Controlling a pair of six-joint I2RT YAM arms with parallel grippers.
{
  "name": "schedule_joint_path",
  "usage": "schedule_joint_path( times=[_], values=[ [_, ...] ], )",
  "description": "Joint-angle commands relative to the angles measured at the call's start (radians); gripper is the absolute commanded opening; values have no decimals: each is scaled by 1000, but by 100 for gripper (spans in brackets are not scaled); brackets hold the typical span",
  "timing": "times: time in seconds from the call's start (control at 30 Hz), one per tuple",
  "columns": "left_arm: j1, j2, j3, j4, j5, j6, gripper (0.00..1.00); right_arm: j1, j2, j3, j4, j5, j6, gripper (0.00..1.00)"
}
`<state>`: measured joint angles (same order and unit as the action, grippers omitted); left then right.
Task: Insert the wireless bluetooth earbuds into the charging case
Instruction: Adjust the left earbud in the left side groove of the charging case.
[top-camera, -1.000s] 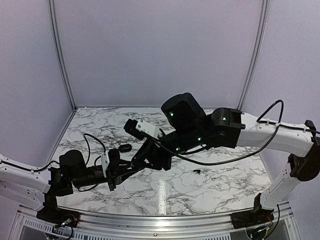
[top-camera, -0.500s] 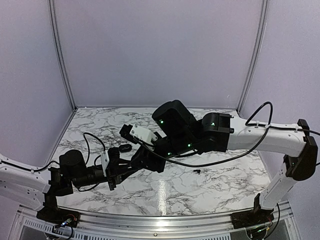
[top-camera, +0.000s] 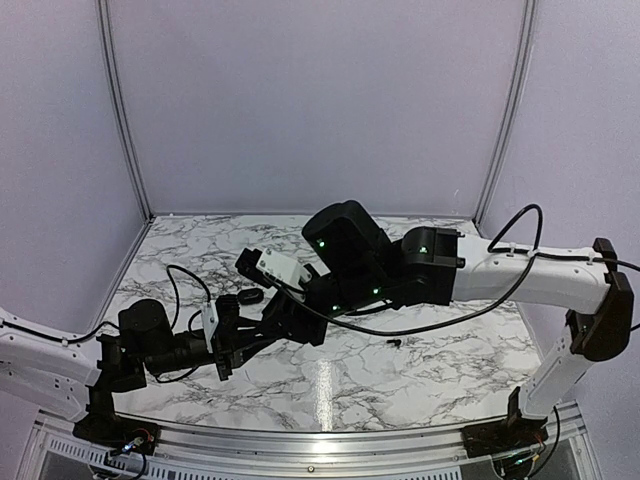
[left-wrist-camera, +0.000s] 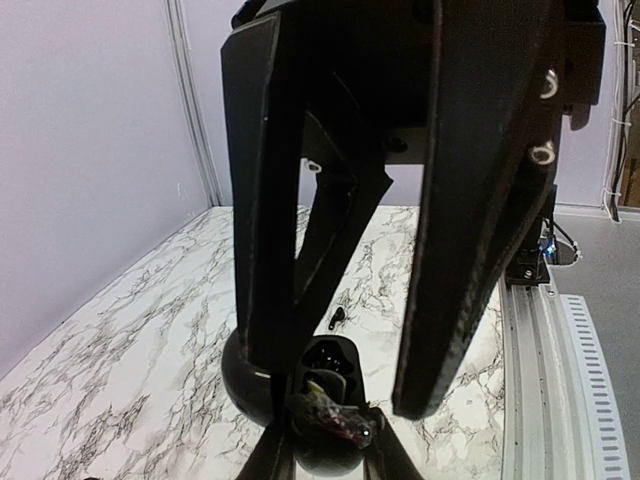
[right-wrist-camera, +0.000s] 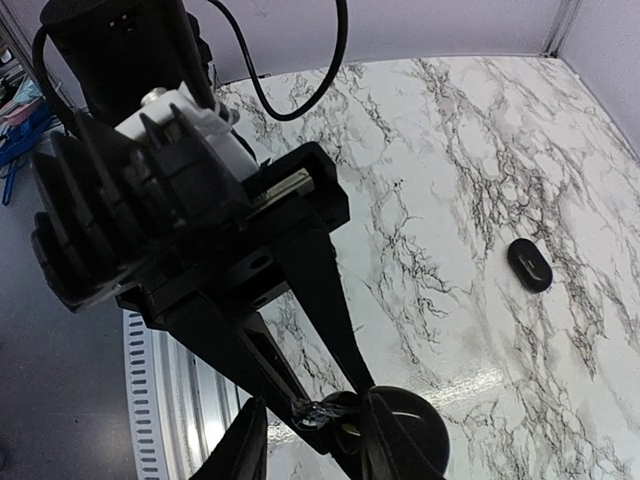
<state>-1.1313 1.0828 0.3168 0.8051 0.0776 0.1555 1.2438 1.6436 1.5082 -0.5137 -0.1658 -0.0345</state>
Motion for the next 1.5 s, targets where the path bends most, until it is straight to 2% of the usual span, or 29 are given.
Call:
schedule_joint_path(
  times=[0.0,0.37,0.67,0.77,0.87,1.07,1.33,1.47],
  values=[
    [4,-23,16,43,-7,-12,0,12,9,-6,36,-17,9,33],
    [4,-35,12,46,-3,-15,0,14,15,-47,55,-6,0,33],
    [5,-45,8,46,-10,-20,0,14,22,-52,41,2,-13,22],
    [6,-41,10,47,-7,-22,0,14,24,-53,29,4,-17,29],
    [5,-41,11,48,-9,-20,0,14,22,-60,25,11,-21,30],
    [7,-41,11,48,-7,-19,0,14,18,-63,12,40,-28,20],
    [12,-51,9,48,-6,-22,0,14,-7,-85,32,19,-42,0],
    [16,-56,11,48,-1,-25,0,14,-21,-110,56,-6,-45,0]
  ],
)
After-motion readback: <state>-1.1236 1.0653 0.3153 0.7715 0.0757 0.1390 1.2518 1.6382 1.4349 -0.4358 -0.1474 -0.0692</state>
